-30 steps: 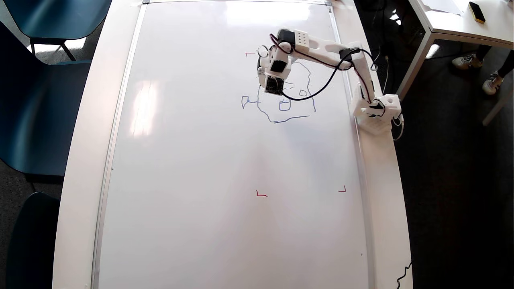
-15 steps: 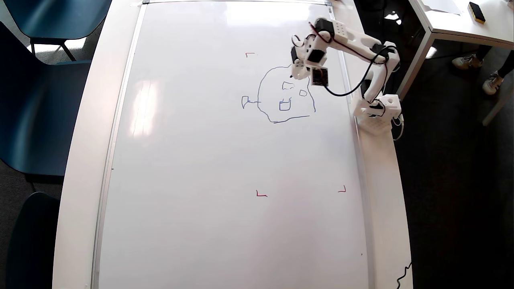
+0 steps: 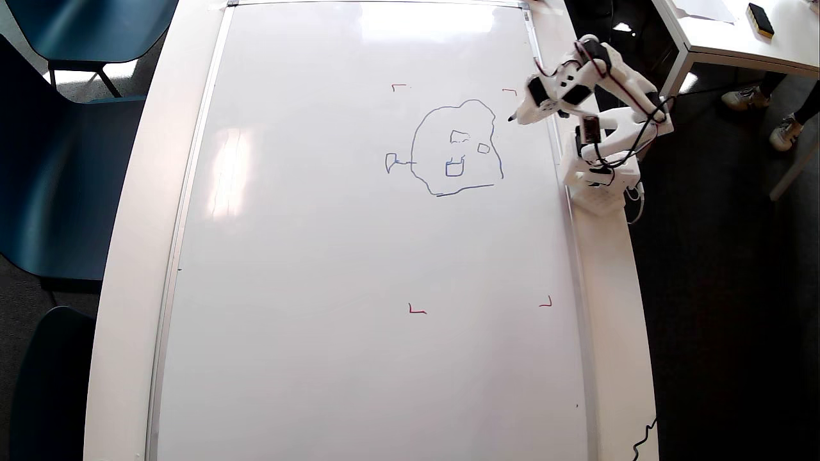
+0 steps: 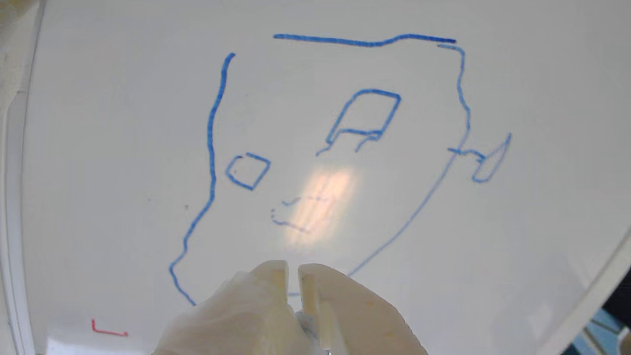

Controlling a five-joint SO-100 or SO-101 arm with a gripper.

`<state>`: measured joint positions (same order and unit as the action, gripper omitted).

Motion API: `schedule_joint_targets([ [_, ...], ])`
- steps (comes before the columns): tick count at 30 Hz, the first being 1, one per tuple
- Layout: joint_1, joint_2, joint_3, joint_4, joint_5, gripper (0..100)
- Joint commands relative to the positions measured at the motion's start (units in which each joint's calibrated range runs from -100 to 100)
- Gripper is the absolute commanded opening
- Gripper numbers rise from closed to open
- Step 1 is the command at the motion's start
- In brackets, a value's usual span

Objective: Draw on a whiteboard a robot head using a pen attached to the gripper

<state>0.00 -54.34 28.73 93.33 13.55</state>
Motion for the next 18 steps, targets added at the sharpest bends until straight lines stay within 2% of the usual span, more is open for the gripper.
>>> schedule_joint_targets([
  [1,0.0,-12.3,5.9,-0.3,0.5,1],
  [8,0.2,-27.5,19.0,-8.9,0.3,1],
  [18,-0.4,-40.5,39.9,-38.5,0.2,1],
])
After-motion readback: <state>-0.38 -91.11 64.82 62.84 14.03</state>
